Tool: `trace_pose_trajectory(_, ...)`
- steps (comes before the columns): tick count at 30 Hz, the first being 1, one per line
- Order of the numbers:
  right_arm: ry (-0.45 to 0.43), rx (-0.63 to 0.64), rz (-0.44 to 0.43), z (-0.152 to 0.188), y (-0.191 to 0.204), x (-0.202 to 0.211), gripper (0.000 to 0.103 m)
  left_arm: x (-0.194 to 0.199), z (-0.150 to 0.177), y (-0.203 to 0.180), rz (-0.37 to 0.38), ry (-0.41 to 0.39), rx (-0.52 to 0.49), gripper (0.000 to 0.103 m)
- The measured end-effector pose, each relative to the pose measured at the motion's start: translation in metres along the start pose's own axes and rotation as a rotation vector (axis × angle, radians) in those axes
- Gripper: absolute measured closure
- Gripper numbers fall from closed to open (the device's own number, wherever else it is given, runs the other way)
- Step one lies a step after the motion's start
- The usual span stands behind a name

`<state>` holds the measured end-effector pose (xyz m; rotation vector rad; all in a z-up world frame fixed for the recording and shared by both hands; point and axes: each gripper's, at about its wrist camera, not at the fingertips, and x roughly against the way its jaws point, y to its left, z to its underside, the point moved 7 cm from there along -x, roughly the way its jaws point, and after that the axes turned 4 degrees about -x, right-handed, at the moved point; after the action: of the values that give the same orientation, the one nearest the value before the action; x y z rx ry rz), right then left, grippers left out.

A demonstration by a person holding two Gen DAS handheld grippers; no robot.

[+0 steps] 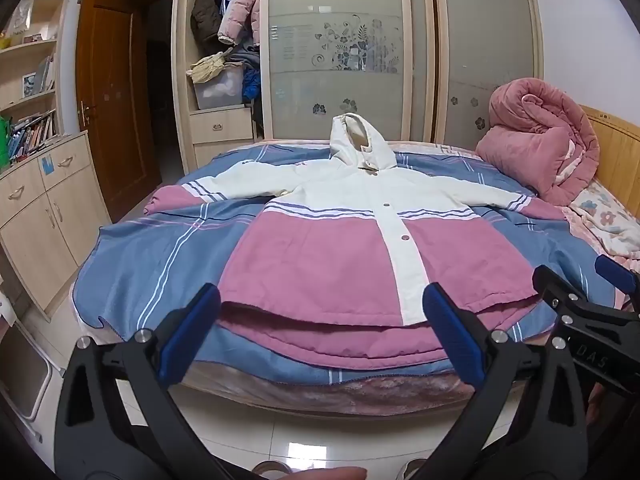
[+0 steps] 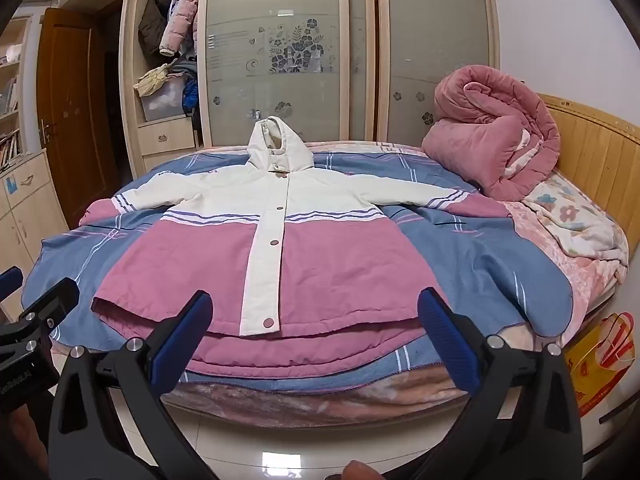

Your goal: Fold large clothes

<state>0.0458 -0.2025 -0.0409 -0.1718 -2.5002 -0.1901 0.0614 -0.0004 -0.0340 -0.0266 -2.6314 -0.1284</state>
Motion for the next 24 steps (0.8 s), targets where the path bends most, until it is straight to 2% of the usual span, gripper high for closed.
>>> trace_pose_trajectory(12,0.003,0.007,0.006,-0.0026,0.0016,0.003,0.001,0.0021,0.0006,0.0078,0.012,-0.002,0.0,0.002)
trace_pose_trajectory(24,0.006,0.007,0.009,-0.0069,-0.0018,0.0074,0.001,0.0004,0.0041,-0.0022,0.007,0.004,-0.002,0.002)
